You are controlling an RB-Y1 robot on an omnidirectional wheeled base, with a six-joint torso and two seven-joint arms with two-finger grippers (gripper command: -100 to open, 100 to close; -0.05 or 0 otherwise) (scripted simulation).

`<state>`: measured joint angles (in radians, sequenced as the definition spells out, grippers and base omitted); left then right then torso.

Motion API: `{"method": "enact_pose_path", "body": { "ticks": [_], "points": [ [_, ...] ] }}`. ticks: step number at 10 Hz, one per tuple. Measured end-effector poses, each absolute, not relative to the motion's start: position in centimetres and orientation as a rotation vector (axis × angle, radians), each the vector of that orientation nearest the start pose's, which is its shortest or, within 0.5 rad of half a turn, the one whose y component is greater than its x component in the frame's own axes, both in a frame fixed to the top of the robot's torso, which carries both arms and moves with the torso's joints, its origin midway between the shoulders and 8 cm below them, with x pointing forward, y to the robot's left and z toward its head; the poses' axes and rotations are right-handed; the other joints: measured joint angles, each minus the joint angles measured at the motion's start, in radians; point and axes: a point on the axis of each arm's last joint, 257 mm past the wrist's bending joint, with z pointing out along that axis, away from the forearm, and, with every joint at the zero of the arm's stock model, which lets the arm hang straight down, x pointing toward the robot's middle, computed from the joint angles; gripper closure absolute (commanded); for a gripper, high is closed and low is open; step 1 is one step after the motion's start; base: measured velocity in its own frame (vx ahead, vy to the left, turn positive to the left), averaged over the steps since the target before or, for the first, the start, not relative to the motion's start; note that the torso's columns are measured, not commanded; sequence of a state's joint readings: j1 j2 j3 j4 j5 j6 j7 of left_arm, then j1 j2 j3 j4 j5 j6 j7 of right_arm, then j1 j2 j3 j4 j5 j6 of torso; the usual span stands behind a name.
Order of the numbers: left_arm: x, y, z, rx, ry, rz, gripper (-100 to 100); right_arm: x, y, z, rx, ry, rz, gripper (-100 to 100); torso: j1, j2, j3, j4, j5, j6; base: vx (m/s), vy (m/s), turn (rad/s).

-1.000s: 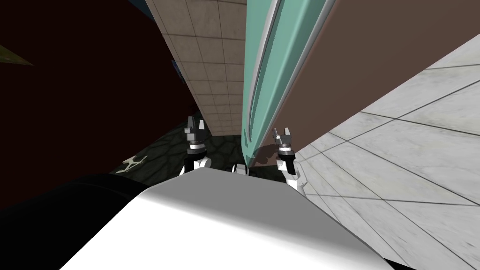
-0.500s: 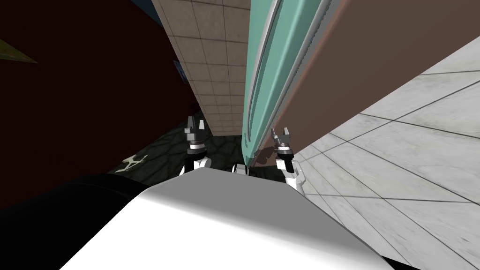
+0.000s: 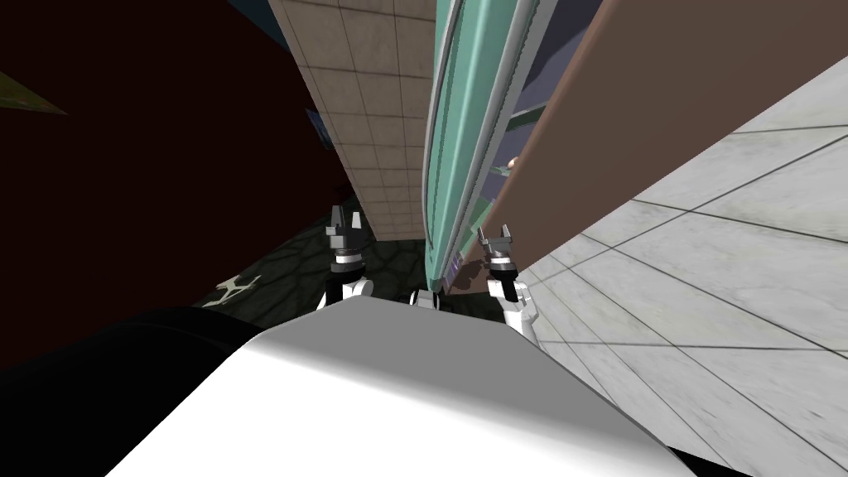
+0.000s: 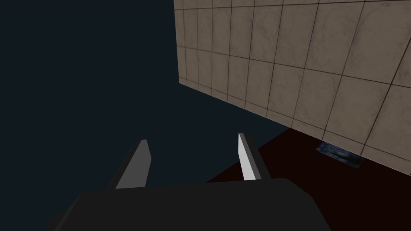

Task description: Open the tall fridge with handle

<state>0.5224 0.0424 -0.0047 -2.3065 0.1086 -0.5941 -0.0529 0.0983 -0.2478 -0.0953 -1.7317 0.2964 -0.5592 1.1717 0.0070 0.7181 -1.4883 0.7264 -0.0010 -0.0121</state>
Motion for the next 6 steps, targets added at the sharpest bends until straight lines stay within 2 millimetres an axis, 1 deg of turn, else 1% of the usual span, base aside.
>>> {"method": "enact_pose_path", "body": {
  "ticks": [6],
  "points": [
    [31.9, 28.6, 4.6, -0.599, 0.521, -1.339, 0, 48.6, -27.4, -7.9, -0.353, 1.009, -0.189, -100, 0.002, -0.001, 0.0, 0.0, 0.0, -0.002, -0.018, 0.033, 0.003]
  ]
}}
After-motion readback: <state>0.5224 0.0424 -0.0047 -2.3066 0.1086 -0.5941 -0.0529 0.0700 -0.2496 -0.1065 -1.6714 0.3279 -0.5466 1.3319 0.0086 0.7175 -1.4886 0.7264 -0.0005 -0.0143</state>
